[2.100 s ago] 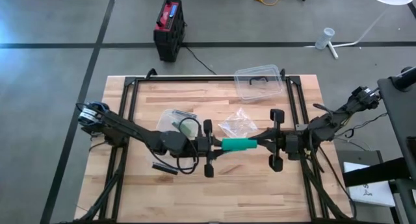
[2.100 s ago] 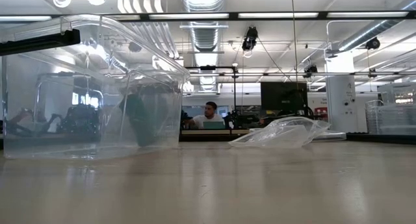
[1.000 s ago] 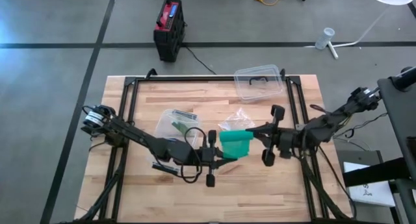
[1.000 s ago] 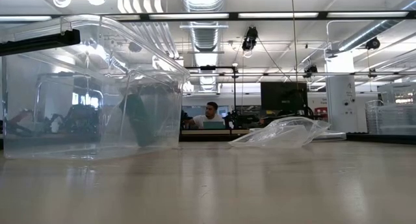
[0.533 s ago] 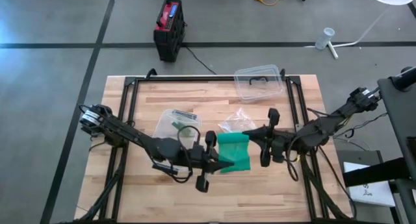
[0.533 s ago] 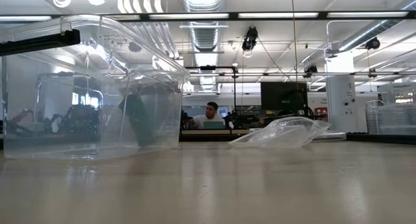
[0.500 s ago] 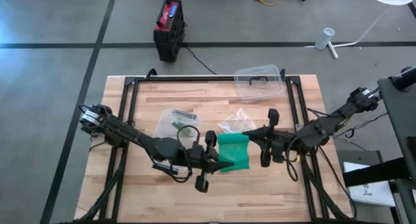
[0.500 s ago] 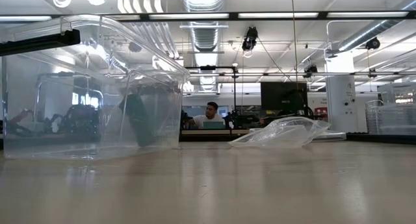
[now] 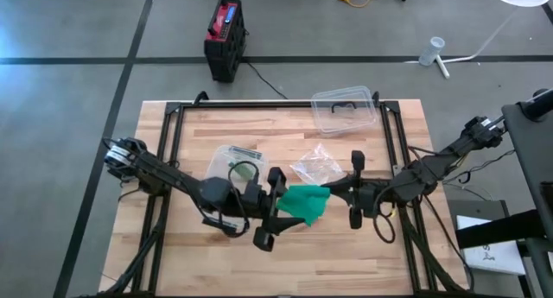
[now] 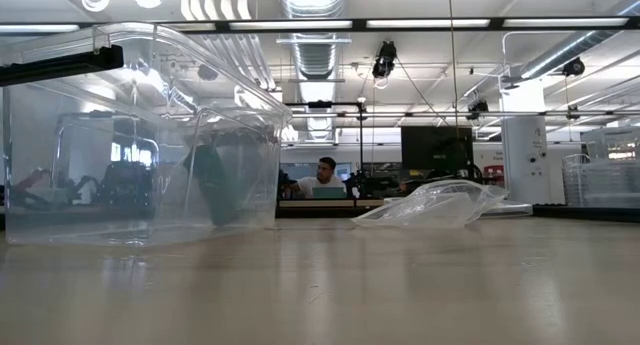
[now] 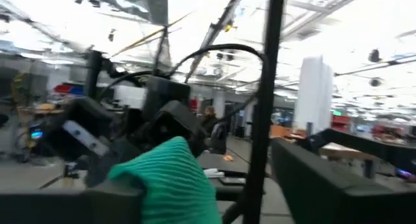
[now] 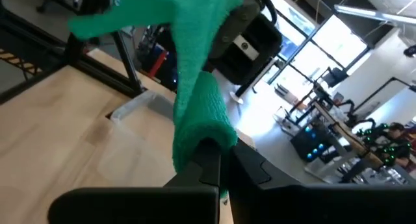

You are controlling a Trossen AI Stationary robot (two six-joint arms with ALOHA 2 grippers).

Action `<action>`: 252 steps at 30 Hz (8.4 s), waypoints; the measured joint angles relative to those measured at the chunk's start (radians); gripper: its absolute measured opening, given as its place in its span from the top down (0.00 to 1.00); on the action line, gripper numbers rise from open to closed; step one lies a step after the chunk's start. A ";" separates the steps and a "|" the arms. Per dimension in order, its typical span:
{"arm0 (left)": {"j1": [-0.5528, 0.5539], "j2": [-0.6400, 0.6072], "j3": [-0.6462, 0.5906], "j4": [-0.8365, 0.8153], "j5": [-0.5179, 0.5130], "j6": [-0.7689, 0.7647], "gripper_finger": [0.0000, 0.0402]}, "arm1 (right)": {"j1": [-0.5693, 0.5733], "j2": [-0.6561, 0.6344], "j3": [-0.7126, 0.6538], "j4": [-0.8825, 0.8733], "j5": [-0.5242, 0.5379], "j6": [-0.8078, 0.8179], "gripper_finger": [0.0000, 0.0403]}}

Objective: Roll bandage
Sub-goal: Roll the blue bandage

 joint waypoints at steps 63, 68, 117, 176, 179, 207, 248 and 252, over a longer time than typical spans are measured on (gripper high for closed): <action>0.283 -0.080 0.161 -1.114 0.577 -0.602 0.15 | -0.025 0.152 -0.002 -0.090 -0.596 0.243 1.00; 0.283 -0.080 0.150 -1.152 0.568 -0.573 0.15 | -0.026 0.154 -0.002 -0.083 -0.600 0.300 1.00; 0.040 0.064 -0.067 -0.022 -0.186 0.249 0.15 | -0.046 -0.055 0.003 0.088 -0.356 0.524 1.00; 0.020 -0.152 -0.067 -0.170 -0.322 0.400 1.00 | -0.080 0.051 0.003 -0.030 -0.270 0.532 1.00; 0.009 -0.153 -0.067 -0.169 -0.316 0.397 1.00 | -0.085 0.053 0.003 -0.037 -0.205 0.562 1.00; 0.052 -0.176 -0.020 -0.333 -0.539 0.482 1.00 | -0.058 0.052 0.003 0.099 -0.439 0.417 1.00; 0.025 -0.164 -0.021 -0.682 -0.139 0.032 1.00 | -0.052 0.007 0.002 0.246 -0.123 -0.159 1.00; 0.025 -0.164 -0.021 -0.629 -0.134 -0.007 1.00 | -0.052 0.006 0.002 0.252 -0.120 -0.256 1.00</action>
